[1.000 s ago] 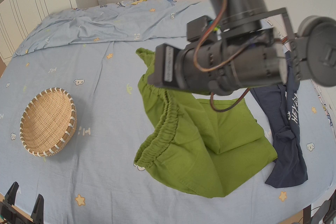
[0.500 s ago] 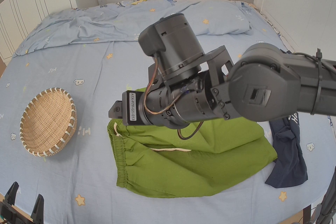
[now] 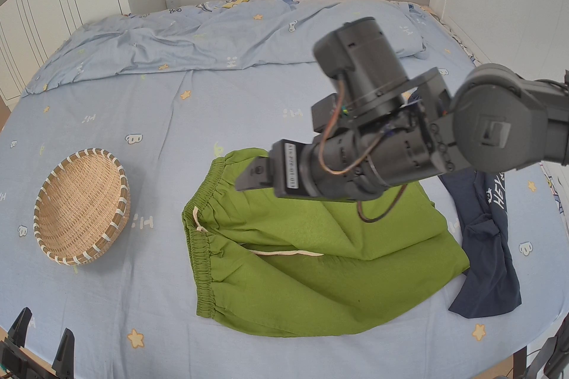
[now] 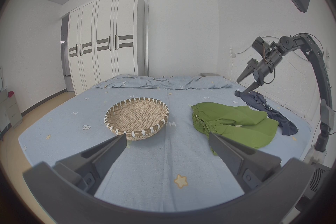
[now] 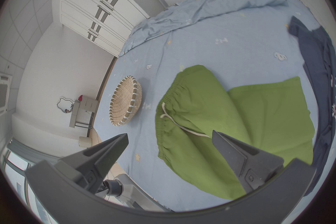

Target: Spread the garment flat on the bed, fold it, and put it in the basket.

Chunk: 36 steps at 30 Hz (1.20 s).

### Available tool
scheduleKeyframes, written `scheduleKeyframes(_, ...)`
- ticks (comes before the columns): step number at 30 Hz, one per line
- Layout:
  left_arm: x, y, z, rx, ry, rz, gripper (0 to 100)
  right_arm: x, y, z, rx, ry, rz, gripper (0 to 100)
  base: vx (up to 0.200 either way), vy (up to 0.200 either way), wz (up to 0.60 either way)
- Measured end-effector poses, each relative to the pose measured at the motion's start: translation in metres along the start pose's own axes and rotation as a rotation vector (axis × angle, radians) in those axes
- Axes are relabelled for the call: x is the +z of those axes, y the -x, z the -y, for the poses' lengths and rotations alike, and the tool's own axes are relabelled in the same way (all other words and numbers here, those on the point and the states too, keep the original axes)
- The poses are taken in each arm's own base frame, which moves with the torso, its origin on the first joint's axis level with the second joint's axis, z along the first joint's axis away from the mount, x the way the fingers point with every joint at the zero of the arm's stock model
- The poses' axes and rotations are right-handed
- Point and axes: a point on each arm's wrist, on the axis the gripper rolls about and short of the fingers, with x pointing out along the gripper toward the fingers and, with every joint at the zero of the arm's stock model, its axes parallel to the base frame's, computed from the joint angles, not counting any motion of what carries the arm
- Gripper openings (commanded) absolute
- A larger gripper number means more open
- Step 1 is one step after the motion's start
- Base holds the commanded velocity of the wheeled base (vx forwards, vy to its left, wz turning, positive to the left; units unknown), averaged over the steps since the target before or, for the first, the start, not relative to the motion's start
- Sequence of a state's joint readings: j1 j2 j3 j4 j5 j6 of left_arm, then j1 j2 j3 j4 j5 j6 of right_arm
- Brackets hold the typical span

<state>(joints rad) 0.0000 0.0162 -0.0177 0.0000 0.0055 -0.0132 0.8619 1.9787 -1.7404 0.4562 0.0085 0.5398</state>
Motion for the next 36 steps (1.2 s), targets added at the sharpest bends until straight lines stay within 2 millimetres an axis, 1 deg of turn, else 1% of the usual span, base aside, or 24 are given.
scheduleKeyframes(3, 0.0, 0.0, 0.0, -0.001, -0.002, 0.0, 100, -0.003, 0.011, 0.023, -0.002, -0.033, -0.016, 100, 0.0, 0.0, 0.0)
scheduleKeyframes(5, 0.0, 0.0, 0.0, -0.002, -0.002, 0.0, 100, -0.006, 0.019, 0.041, 0.004, -0.061, -0.014, 100, 0.0, 0.0, 0.0)
scheduleKeyframes(11, 0.0, 0.0, 0.0, -0.005, -0.007, 0.0, 100, -0.025, 0.04, 0.096, 0.041, -0.135, 0.006, 100, 0.0, 0.0, 0.0)
scheduleKeyframes(14, 0.0, 0.0, 0.0, -0.007, -0.013, 0.0, 100, -0.041, 0.05, 0.126, 0.052, -0.177, 0.014, 100, 0.0, 0.0, 0.0)
scheduleKeyframes(15, 0.0, 0.0, 0.0, -0.007, -0.015, 0.0, 100, -0.046, 0.053, 0.133, 0.054, -0.188, 0.016, 100, 0.0, 0.0, 0.0)
scheduleKeyframes(17, 0.0, 0.0, 0.0, -0.009, -0.016, 0.001, 100, -0.062, 0.059, 0.153, 0.049, -0.221, 0.018, 100, 0.0, 0.0, 0.0)
scheduleKeyframes(19, 0.004, 0.001, 0.0, -0.012, -0.011, 0.014, 100, -0.074, 0.063, 0.164, 0.038, -0.244, 0.007, 100, 0.0, 0.0, 0.0)
scheduleKeyframes(21, 0.014, 0.004, 0.0, -0.018, 0.005, 0.03, 100, -0.085, 0.066, 0.173, 0.033, -0.263, -0.001, 100, 0.0, 0.0, 0.0)
scheduleKeyframes(23, 0.028, 0.008, 0.0, -0.031, 0.023, 0.034, 100, -0.093, 0.069, 0.178, 0.03, -0.275, 0.0, 100, 0.0, 0.0, 0.0)
scheduleKeyframes(26, 0.055, 0.014, 0.001, -0.088, 0.057, 0.034, 100, -0.096, 0.074, 0.182, 0.043, -0.276, 0.023, 100, 0.0, 0.0, 0.0)
scheduleKeyframes(28, 0.075, 0.013, 0.002, -0.162, 0.094, 0.01, 100, -0.097, 0.077, 0.184, 0.05, -0.275, 0.039, 100, 0.0, 0.0, 0.0)
scheduleKeyframes(29, 0.081, 0.012, 0.002, -0.187, 0.109, -0.003, 100, -0.097, 0.078, 0.185, 0.051, -0.275, 0.043, 100, 0.0, 0.0, 0.0)
scheduleKeyframes(32, 0.102, -0.002, 0.005, -0.29, 0.176, -0.076, 100, -0.098, 0.082, 0.187, 0.056, -0.274, 0.06, 100, 0.0, 0.0, 0.0)
scheduleKeyframes(36, 0.114, -0.032, 0.009, -0.376, 0.251, -0.187, 100, -0.099, 0.085, 0.188, 0.06, -0.273, 0.076, 100, 0.0, 0.0, 0.0)
